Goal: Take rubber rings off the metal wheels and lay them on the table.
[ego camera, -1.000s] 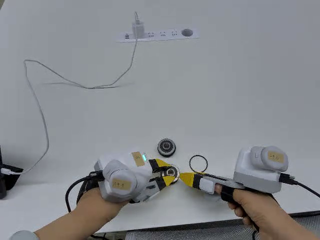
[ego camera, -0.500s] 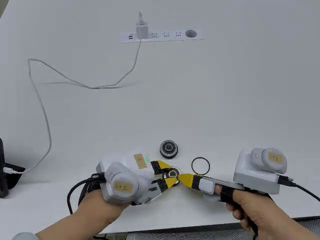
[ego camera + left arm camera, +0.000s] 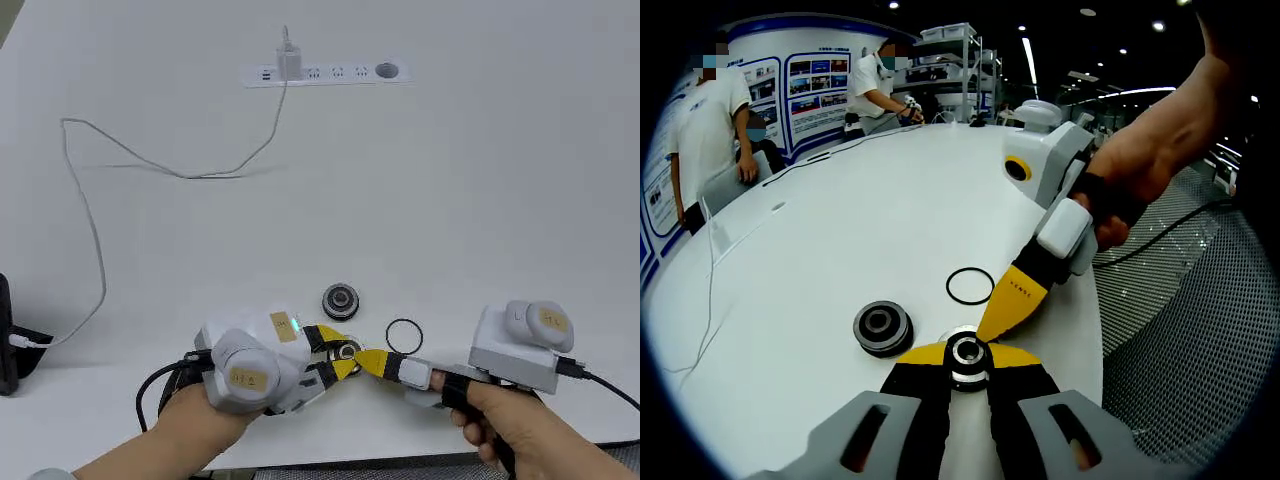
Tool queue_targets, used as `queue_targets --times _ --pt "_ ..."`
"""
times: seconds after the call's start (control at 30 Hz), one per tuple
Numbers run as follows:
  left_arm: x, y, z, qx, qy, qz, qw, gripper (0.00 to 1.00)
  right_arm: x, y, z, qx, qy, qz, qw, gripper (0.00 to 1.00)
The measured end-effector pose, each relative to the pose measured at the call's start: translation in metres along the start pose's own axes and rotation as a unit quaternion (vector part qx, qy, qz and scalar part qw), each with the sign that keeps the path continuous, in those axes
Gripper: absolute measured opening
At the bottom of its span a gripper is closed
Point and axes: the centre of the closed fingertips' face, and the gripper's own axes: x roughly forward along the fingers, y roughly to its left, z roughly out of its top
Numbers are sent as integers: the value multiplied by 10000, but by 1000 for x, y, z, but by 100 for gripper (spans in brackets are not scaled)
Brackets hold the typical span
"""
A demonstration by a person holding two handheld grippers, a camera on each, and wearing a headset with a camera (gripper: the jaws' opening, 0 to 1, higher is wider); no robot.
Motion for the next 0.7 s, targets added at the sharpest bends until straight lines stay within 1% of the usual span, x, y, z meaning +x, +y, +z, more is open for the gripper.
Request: queue_targets --times 0.07,0.13,0.17,0.33,0.57,0.7 --pt "0 0 0 -2 1 -2 10000 14 0 1 0 -12 8 1 10000 16" --pt "0 0 0 -2 1 -1 10000 14 -1 5 0 45 15 92 9999 14" --pt "0 -1 0 0 0 -2 10000 14 -1 6 0 -1 22 85 10000 15" --pt "0 -1 0 7 9 -4 10000 14 -1 6 0 -39 23 83 10000 15" --pt "0 -1 -1 -6 3 0 10000 14 0 4 1 13 3 127 9999 15" --pt "0 -1 -1 6 11 -3 10000 14 -2 6 1 -33 17 138 9999 15"
